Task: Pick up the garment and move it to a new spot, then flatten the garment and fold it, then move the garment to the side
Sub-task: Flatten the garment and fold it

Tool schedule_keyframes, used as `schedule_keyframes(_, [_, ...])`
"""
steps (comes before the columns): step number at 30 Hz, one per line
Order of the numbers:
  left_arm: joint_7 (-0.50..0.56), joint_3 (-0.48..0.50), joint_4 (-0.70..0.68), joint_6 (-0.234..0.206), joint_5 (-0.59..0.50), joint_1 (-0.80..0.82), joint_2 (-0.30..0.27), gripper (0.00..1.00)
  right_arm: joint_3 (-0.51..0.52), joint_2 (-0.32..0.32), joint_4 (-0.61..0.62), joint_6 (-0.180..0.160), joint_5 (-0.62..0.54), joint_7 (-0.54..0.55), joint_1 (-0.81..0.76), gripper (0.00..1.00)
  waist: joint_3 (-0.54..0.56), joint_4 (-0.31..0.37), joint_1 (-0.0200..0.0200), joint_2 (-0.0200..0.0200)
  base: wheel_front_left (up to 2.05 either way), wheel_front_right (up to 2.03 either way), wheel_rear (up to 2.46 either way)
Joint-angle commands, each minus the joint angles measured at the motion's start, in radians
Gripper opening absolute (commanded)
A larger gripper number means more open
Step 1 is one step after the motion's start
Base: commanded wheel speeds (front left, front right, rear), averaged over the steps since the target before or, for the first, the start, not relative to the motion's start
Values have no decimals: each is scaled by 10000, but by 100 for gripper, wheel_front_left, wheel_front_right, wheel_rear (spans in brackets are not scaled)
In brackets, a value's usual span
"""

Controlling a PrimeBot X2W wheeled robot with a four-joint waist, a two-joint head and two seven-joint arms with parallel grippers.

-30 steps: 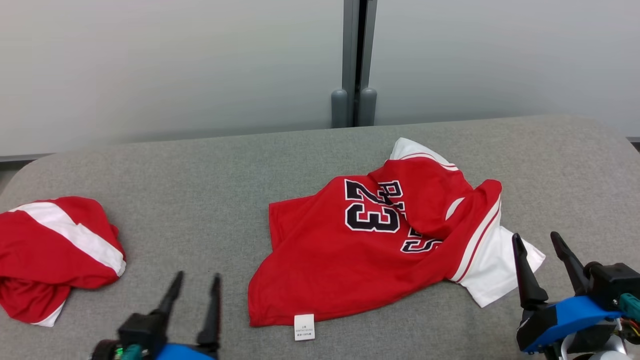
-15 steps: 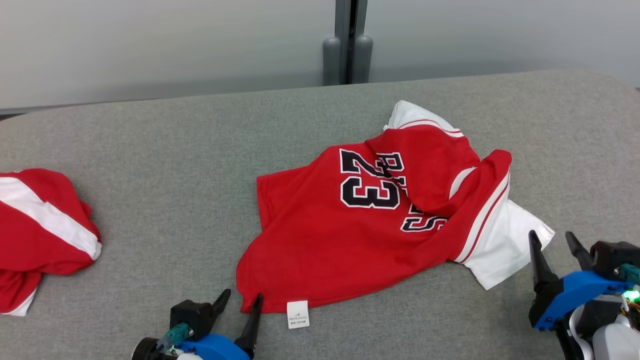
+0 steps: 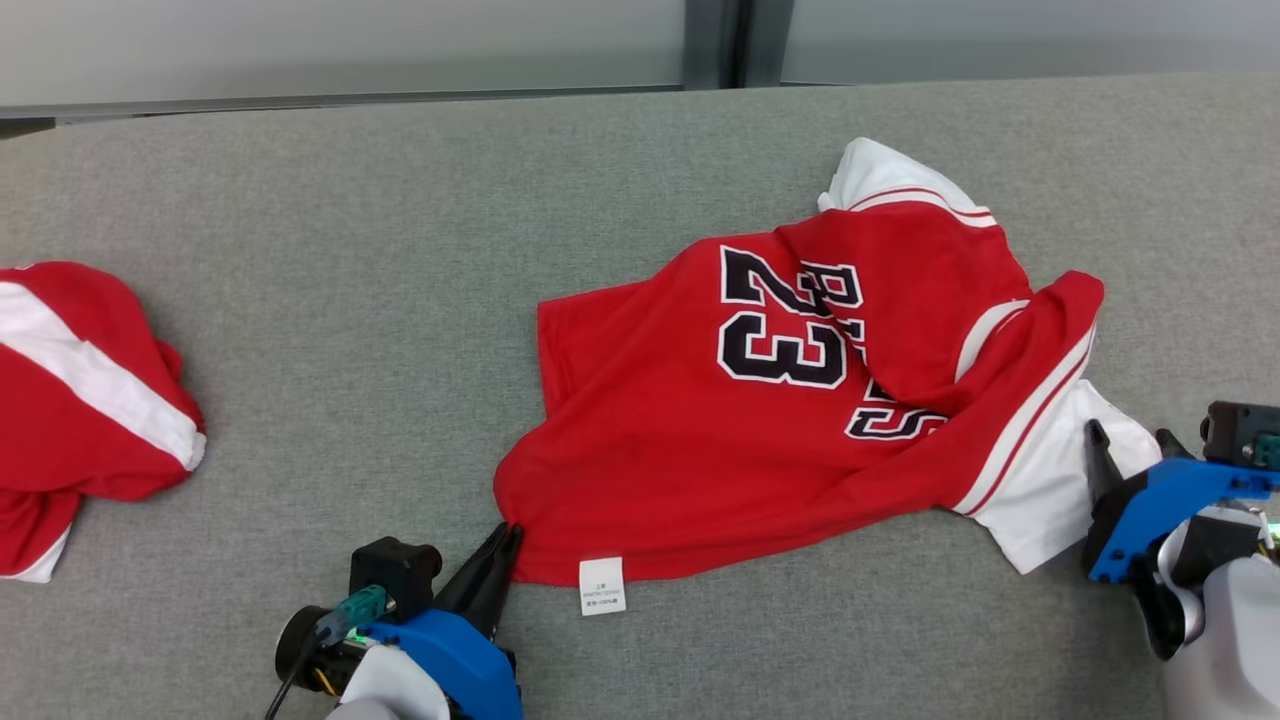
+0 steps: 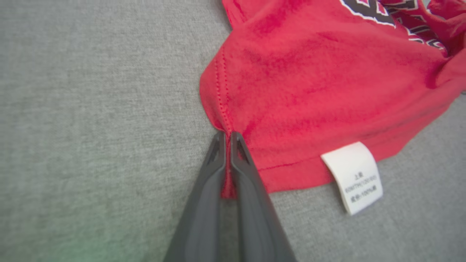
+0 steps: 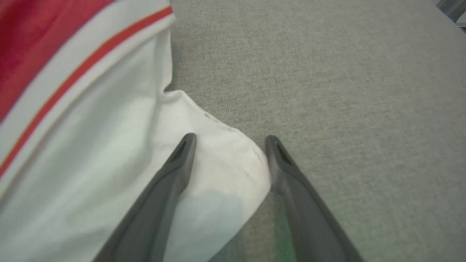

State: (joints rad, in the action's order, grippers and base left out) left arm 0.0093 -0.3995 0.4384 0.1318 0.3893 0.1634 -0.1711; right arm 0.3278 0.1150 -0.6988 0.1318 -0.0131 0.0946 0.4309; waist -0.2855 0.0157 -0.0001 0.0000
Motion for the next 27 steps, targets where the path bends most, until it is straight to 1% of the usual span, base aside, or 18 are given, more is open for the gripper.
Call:
schedule_keyframes(1, [300,-141,418,-47,26,-276,-97,0,64,-104,-517,-19,-134,381,-163,96,-33,-77,1,0,0,0,0])
schedule_keyframes(2, [209,-153,351,-49,63,-252,-102,0,107,-152,-643,-17,-251,492,-198,45,-6,-101,1,0,0,0,0])
schedule_keyframes(3, [133,-167,291,-49,85,-251,-100,0,106,-220,-726,-19,-303,589,-230,0,47,-118,1,0,0,0,0])
schedule_keyframes(5, [-81,-147,118,-48,152,-296,-101,0,82,-322,-629,-16,-196,431,-402,0,210,-132,1,0,0,0,0])
schedule_keyframes(8, [-453,32,-206,-114,279,-332,-62,0,35,-365,-30,-11,27,133,-733,0,546,-71,1,0,0,0,0])
schedule_keyframes(12, [-1017,499,-842,-262,664,-500,37,0,-213,-362,1496,-11,518,-79,-1051,0,1083,179,1,0,0,0,0])
schedule_keyframes(16, [-1171,1025,-1803,-262,1329,-674,36,0,-576,-371,3451,-11,1215,379,-1695,0,1639,379,1,0,0,0,0])
schedule_keyframes(21, [-630,1504,-3470,-289,2041,-891,-218,0,-785,-266,6515,-11,1716,1387,-2383,0,2205,496,1,0,0,0,0])
schedule_keyframes(23, [-219,1677,-4245,-420,2248,-966,-457,0,-738,-248,7736,-11,1820,1827,-2584,0,2324,507,1,0,0,0,0])
schedule_keyframes(25, [204,1909,-5043,-586,2528,-955,-580,0,-704,-178,8864,-11,1864,2232,-2673,0,2381,507,1,0,0,0,0])
schedule_keyframes(27, [645,2121,-5771,-737,2755,-866,-761,0,-661,-61,9827,-11,1828,2583,-2673,0,2398,498,1,0,0,0,0])
